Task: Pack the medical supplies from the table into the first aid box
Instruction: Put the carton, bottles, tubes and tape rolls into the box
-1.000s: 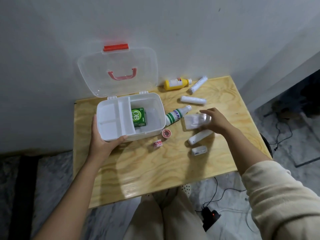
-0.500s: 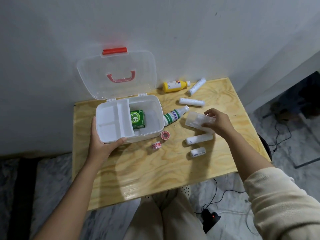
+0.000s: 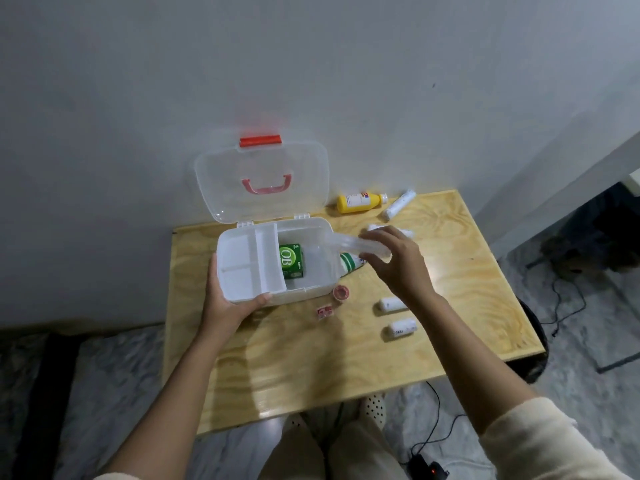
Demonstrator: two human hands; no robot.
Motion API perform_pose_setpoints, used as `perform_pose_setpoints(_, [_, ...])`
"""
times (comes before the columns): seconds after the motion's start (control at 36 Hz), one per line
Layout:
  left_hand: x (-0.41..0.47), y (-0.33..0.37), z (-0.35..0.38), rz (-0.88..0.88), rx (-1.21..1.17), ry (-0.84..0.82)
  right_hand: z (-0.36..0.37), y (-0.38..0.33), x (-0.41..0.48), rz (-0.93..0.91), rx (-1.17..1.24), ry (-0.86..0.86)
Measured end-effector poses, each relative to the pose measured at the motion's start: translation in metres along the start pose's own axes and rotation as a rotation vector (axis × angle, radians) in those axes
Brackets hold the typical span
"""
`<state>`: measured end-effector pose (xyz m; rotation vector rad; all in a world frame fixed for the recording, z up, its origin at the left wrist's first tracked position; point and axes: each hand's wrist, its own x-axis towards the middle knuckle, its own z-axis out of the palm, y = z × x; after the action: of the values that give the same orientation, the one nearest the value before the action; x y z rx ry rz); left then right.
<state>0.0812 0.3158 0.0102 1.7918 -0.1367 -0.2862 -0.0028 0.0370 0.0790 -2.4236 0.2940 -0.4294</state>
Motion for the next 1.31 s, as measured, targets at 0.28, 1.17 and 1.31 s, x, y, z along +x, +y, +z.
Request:
perform_pose_setpoints(0.28, [0.003,-0.001,-0.004,0.034,-0.013,-0.033,0.039,-0.031,0.018,-0.37,-0.313,-0.011])
perform_pose_setpoints(1.17, [0.001,-0.007,-0.006,-0.026,-0.001,-0.028,0.068,-0.019,0.055,-0.277,-0.438,-0.475])
perform_pose_setpoints(1.31, [0.001,-0.007,-0.005,-0.043,-0.024,-0.02,0.069,-0.022,0.057,-0.283,-0.524,-0.494])
